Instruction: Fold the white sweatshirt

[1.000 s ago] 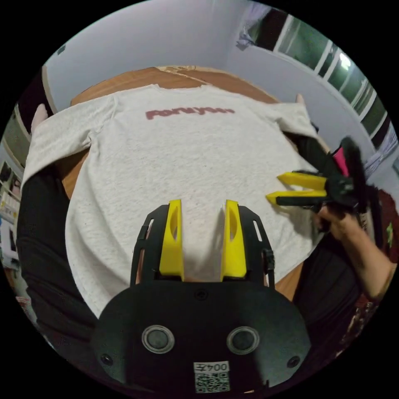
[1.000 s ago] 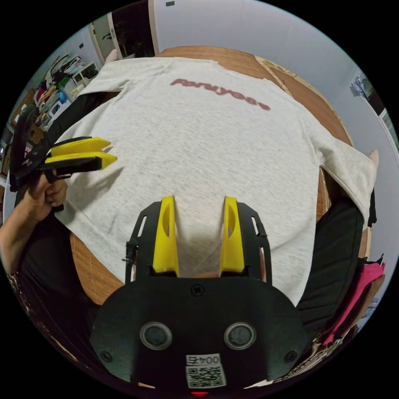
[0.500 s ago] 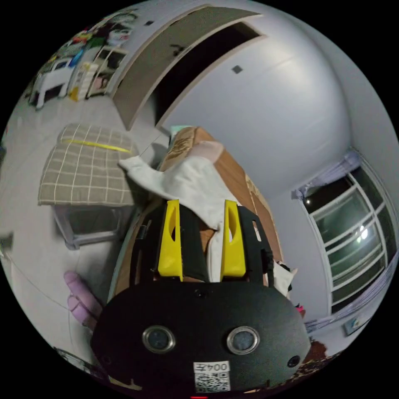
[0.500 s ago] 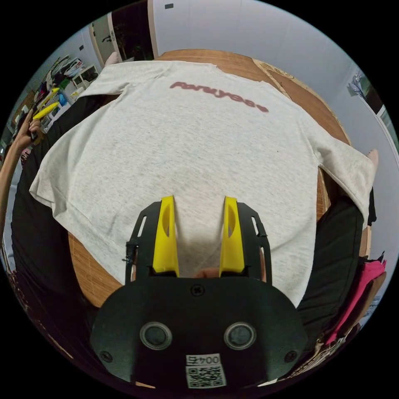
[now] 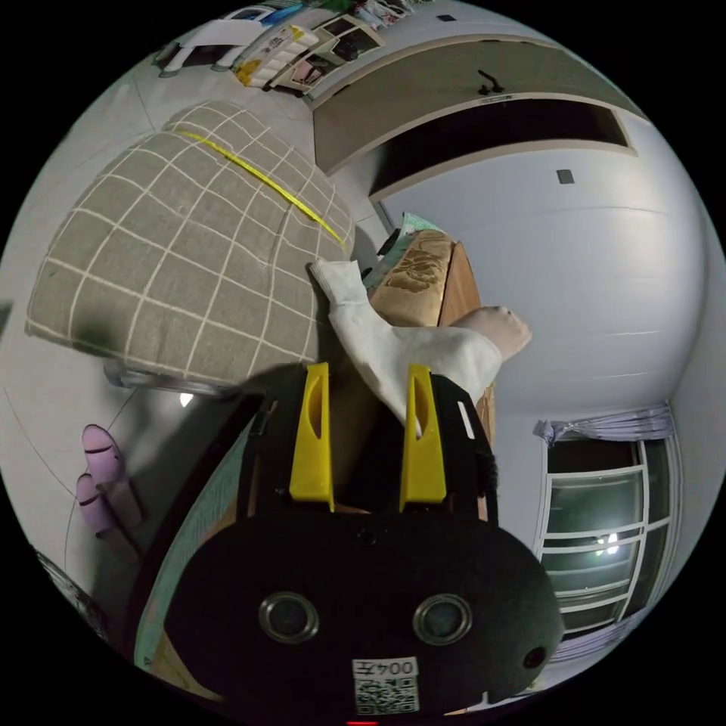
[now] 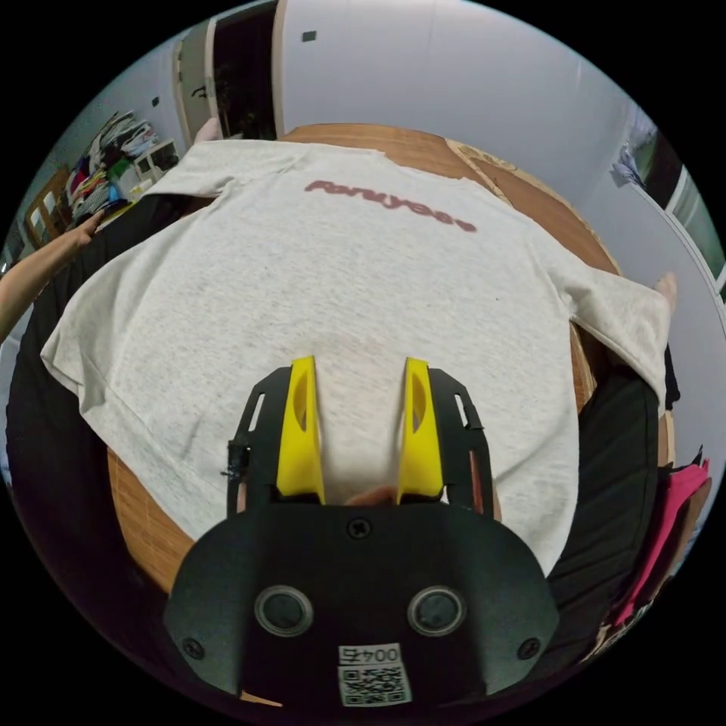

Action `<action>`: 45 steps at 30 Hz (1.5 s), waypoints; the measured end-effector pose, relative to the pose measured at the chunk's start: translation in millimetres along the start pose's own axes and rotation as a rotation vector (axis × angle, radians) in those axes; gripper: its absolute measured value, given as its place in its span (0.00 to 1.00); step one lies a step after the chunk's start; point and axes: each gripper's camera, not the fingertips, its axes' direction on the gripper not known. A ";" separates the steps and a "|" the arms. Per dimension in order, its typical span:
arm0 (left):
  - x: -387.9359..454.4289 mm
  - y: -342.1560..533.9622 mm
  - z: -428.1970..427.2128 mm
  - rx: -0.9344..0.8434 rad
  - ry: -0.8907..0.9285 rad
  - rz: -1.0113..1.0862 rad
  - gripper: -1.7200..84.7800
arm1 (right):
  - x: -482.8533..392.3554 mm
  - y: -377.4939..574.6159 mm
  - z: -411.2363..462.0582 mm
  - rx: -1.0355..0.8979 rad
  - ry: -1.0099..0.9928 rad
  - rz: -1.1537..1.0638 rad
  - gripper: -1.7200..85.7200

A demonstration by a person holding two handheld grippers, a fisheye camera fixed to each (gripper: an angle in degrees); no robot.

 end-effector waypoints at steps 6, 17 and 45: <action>0.2 -24.4 15.6 0.008 -0.001 -0.038 0.16 | 8.2 13.5 0.3 0.012 0.048 0.071 0.26; 16.6 7.9 23.0 0.124 0.071 0.009 0.05 | 25.0 23.4 2.0 0.005 -0.004 0.095 0.27; 450.8 557.1 145.0 -0.072 0.326 1.475 0.10 | 46.2 14.0 -12.5 0.002 -0.013 0.094 0.27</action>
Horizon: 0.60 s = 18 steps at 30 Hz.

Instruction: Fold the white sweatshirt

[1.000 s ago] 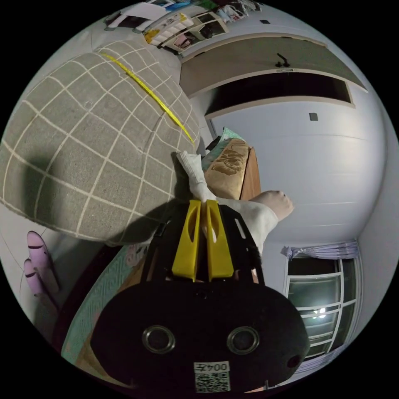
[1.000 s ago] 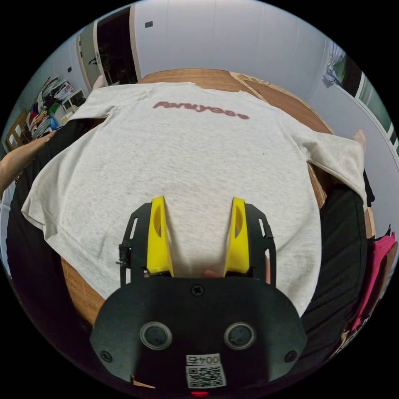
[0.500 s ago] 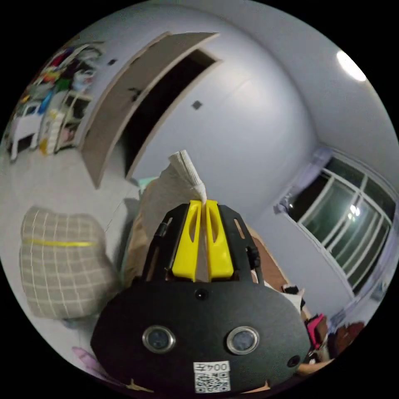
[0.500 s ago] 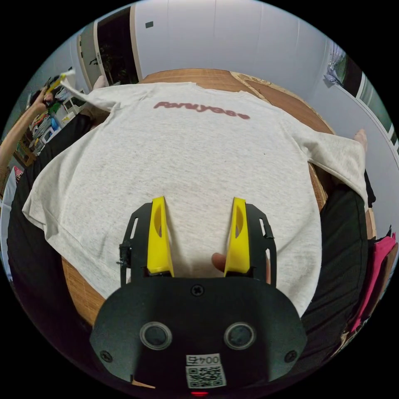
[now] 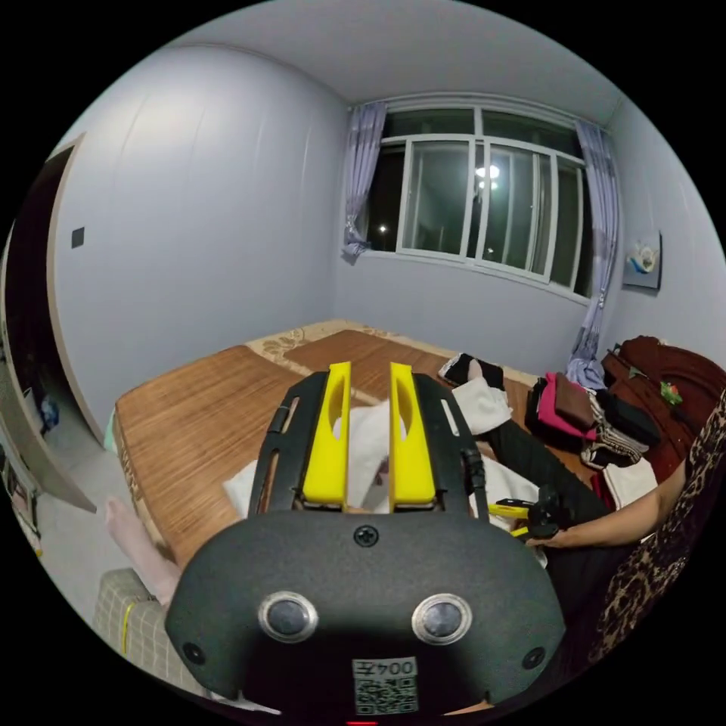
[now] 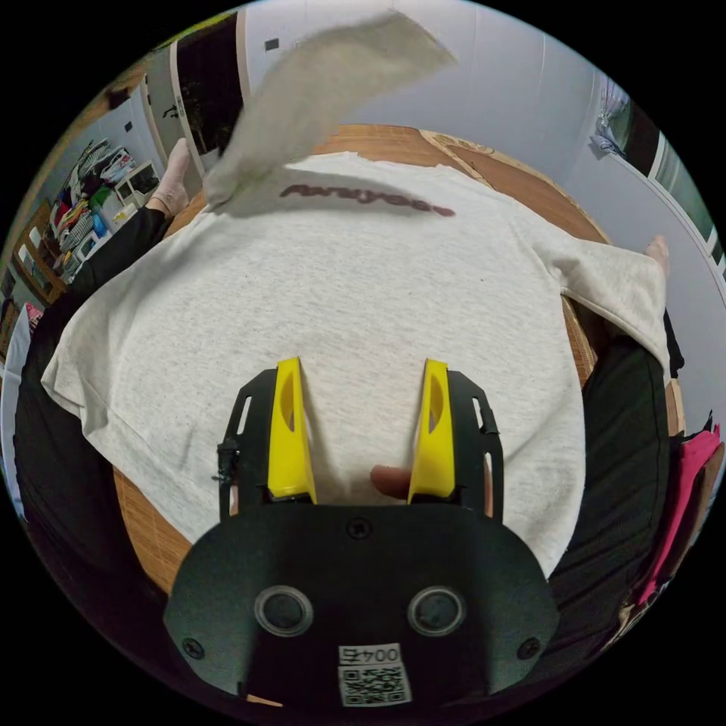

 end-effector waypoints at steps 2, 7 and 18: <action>-6.2 54.1 31.9 -0.119 -0.107 -0.026 0.10 | 2.4 -3.4 -2.0 -0.001 -0.002 0.001 0.27; -20.9 176.6 106.4 -0.419 -0.323 -0.036 0.11 | 6.7 -10.7 -6.6 -0.002 -0.002 0.001 0.27; -16.6 279.3 246.7 -0.616 -0.446 0.068 0.10 | 18.6 -30.4 -19.3 -0.002 0.000 0.001 0.27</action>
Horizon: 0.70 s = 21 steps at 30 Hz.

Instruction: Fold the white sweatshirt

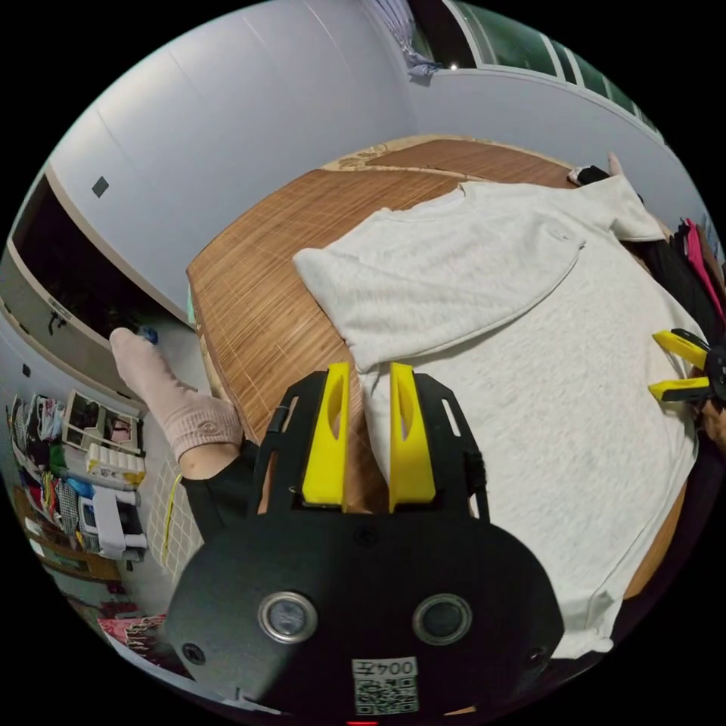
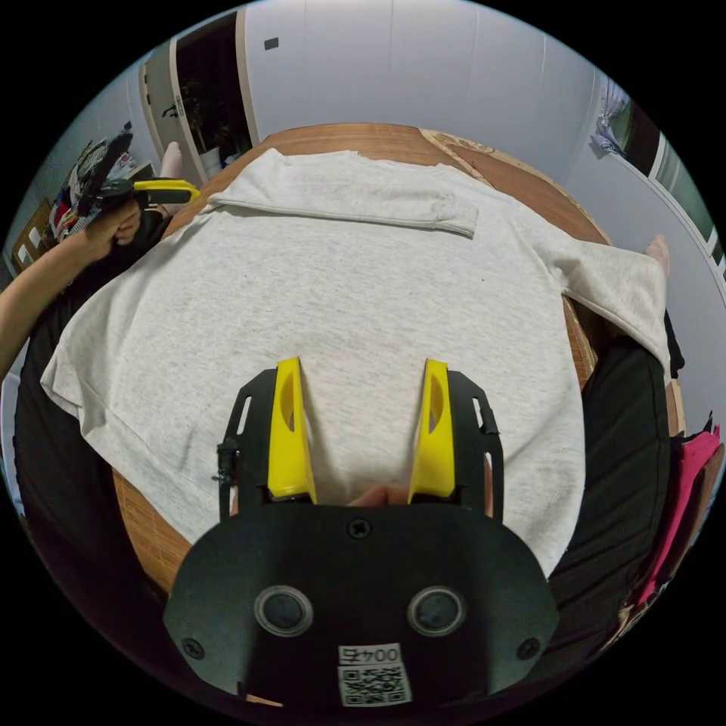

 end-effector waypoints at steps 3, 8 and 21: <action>2.8 -3.5 29.8 -0.020 -0.004 -0.014 0.11 | 4.6 -6.3 -4.4 0.000 -0.001 0.000 0.27; 8.8 -6.2 74.8 -0.053 -0.035 0.014 0.10 | 14.8 -19.4 -13.3 -0.005 -0.004 0.002 0.26; -20.8 9.6 114.4 0.024 -0.044 -0.010 0.08 | 169.9 -158.2 -66.6 0.174 -0.242 0.263 0.17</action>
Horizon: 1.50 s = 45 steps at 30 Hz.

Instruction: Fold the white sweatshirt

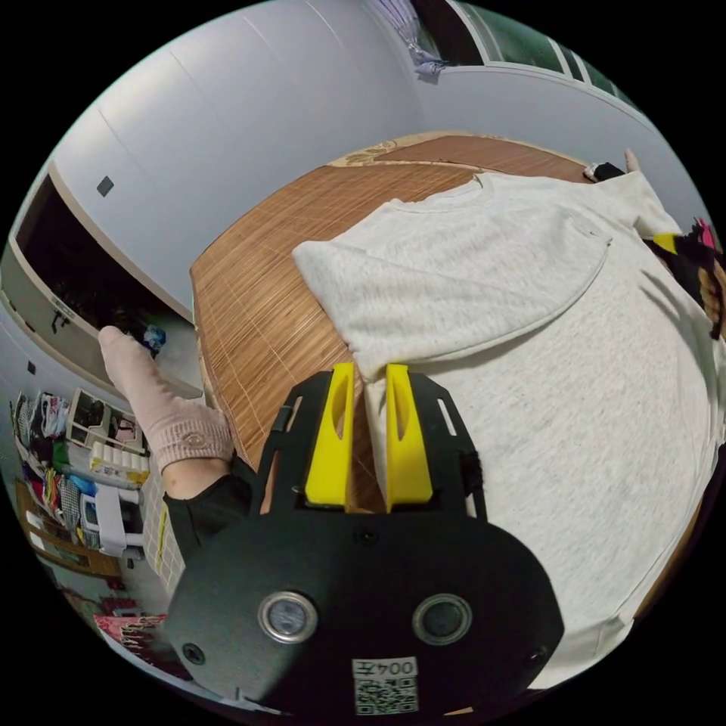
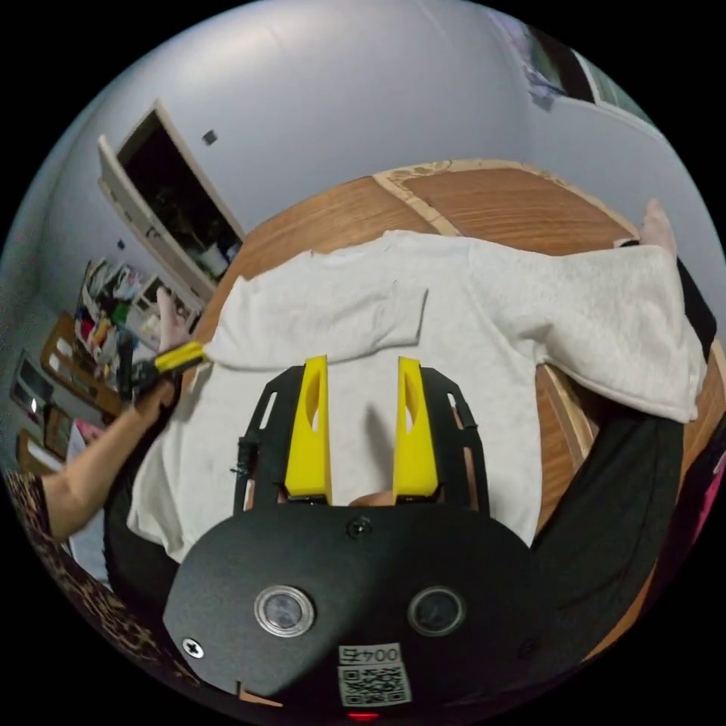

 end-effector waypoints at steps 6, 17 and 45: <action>-28.4 8.8 14.0 0.017 0.040 -0.039 0.06 | 71.5 -74.3 44.6 -0.079 -0.088 0.232 0.15; -71.6 21.3 29.5 0.027 0.012 -0.051 0.04 | 25.9 -149.7 43.5 -0.120 -0.079 0.116 0.07; -206.8 42.6 18.6 -0.026 0.211 -0.123 0.05 | 32.5 -89.2 46.8 -0.208 0.001 0.013 0.08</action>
